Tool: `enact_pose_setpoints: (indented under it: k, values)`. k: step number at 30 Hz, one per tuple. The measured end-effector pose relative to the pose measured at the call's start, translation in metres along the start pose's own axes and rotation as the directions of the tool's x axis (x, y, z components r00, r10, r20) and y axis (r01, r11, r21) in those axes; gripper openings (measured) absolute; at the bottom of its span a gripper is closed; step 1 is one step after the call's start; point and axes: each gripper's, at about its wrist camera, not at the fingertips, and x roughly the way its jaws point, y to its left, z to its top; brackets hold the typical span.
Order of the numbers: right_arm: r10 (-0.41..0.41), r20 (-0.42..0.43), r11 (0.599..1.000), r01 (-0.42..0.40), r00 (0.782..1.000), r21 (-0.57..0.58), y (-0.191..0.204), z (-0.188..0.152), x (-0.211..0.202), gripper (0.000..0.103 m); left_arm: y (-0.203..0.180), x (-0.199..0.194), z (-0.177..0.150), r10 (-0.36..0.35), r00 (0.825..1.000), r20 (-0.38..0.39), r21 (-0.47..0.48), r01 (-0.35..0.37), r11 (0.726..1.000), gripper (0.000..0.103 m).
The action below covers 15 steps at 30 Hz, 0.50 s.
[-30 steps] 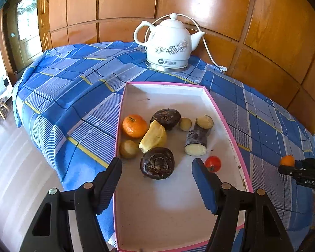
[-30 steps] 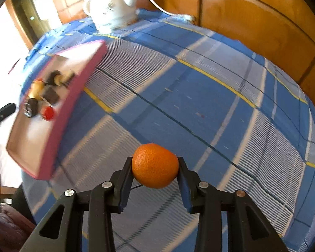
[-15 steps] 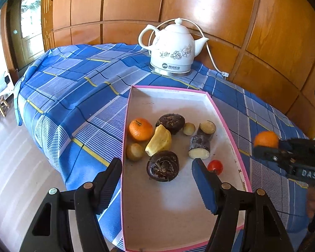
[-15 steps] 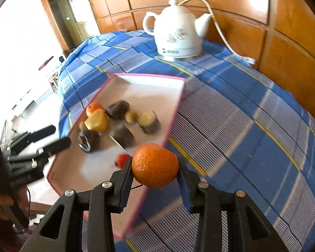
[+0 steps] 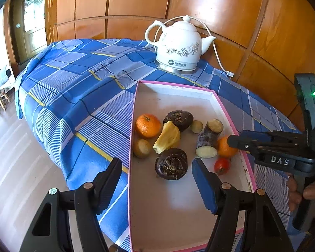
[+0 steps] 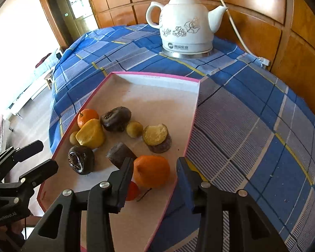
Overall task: Organize fruits
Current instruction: 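Lower the mandarin into the tray and open the right tool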
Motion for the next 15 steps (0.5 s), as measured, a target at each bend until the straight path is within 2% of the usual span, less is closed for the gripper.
enact_pose_setpoints:
  k: [5, 9, 12, 15]
  values:
    - [0.004, 0.025, 1.0, -0.004, 1.0, -0.01, 0.001, -0.009, -0.016, 0.042, 0.001, -0.001, 0.001, 0.005, 1.0, 0.004, -0.001, -0.005, 1.0, 0.07]
    - [0.012, 0.037, 0.999, -0.01, 0.999, -0.044, 0.009, -0.019, -0.027, 0.029, -0.001, -0.001, 0.0, 0.006, 1.0, 0.003, 0.0, -0.006, 1.0, 0.07]
    - [0.022, 0.025, 0.996, -0.019, 0.999, -0.084, 0.021, -0.022, -0.024, 0.027, -0.004, -0.003, 0.0, 0.005, 1.0, 0.006, 0.007, -0.005, 1.0, 0.07]
    - [-0.002, 0.004, 0.994, 0.002, 1.0, -0.108, 0.03, -0.019, -0.011, 0.026, -0.005, -0.005, 0.0, 0.005, 1.0, 0.01, 0.014, -0.005, 1.0, 0.07]
